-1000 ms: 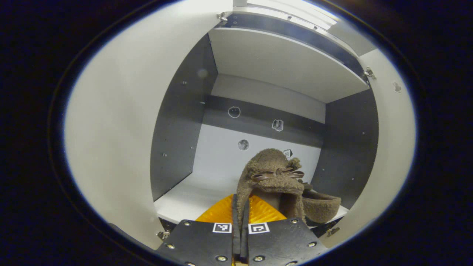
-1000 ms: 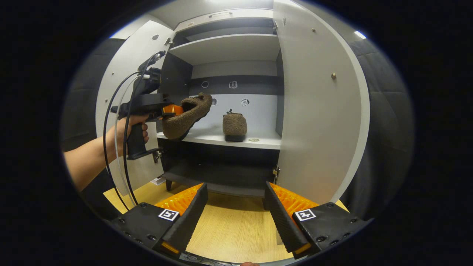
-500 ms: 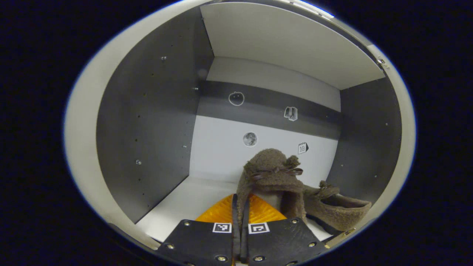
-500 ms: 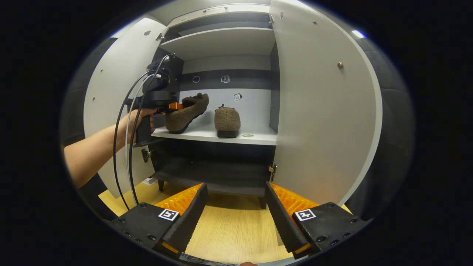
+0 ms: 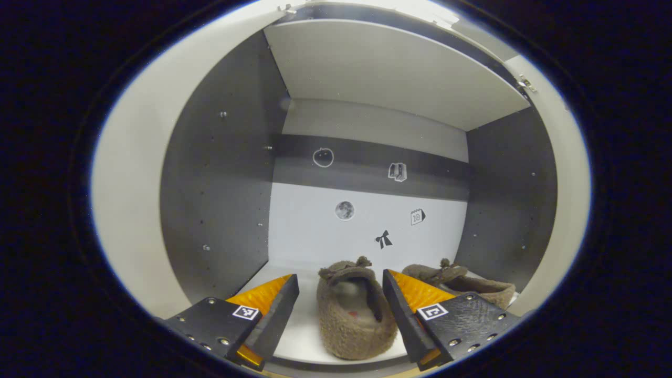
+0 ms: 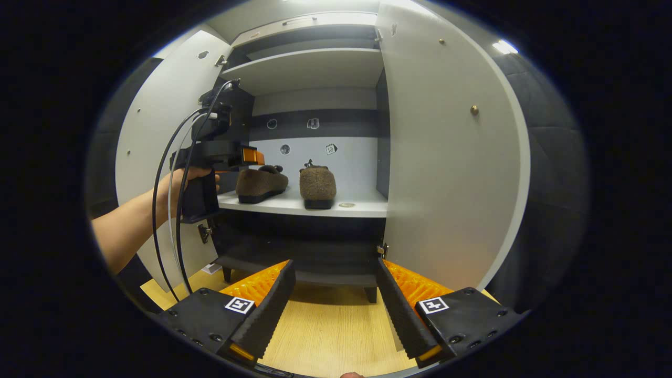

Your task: Grab one shoe with the right hand and put it into the shoe cabinet, grab the other shoe with the left hand and put it into the shoe cabinet; then close the right door with the right hand and the left door with the left hand.

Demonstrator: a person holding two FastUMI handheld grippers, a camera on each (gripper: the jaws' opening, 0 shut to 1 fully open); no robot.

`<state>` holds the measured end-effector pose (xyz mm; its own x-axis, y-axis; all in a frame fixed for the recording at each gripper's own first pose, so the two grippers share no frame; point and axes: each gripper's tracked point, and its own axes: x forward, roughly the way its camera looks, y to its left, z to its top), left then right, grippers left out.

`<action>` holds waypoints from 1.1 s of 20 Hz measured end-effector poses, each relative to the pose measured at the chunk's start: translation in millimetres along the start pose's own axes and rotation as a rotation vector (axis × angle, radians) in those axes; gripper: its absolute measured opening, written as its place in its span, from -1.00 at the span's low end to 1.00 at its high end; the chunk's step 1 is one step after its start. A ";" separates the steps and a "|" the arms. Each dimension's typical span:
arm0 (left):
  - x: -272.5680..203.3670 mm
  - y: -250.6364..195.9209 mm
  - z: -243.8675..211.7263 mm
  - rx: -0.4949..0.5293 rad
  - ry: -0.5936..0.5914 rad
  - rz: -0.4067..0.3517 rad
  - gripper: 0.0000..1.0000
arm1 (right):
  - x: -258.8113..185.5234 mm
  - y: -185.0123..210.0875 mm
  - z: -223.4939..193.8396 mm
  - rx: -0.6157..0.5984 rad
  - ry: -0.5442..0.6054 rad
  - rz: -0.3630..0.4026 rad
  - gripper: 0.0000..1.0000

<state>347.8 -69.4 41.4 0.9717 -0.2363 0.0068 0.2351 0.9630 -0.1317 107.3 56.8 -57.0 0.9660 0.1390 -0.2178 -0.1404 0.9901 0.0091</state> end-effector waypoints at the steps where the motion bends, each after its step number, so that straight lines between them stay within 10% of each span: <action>1: -16.6 -2.5 1.5 0.020 -0.008 0.000 0.93 | -5.5 0.3 3.6 0.000 -0.007 0.010 0.96; 22: -309.7 2.6 -34.2 0.078 -0.001 0.042 0.85 | -108.0 -59.1 39.1 0.032 -0.087 0.020 0.93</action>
<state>46.7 1.9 5.0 0.9808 -0.1952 0.0041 0.1951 0.9793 -0.0547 19.8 -15.9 4.2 0.9785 0.1589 -0.1313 -0.1543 0.9870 0.0444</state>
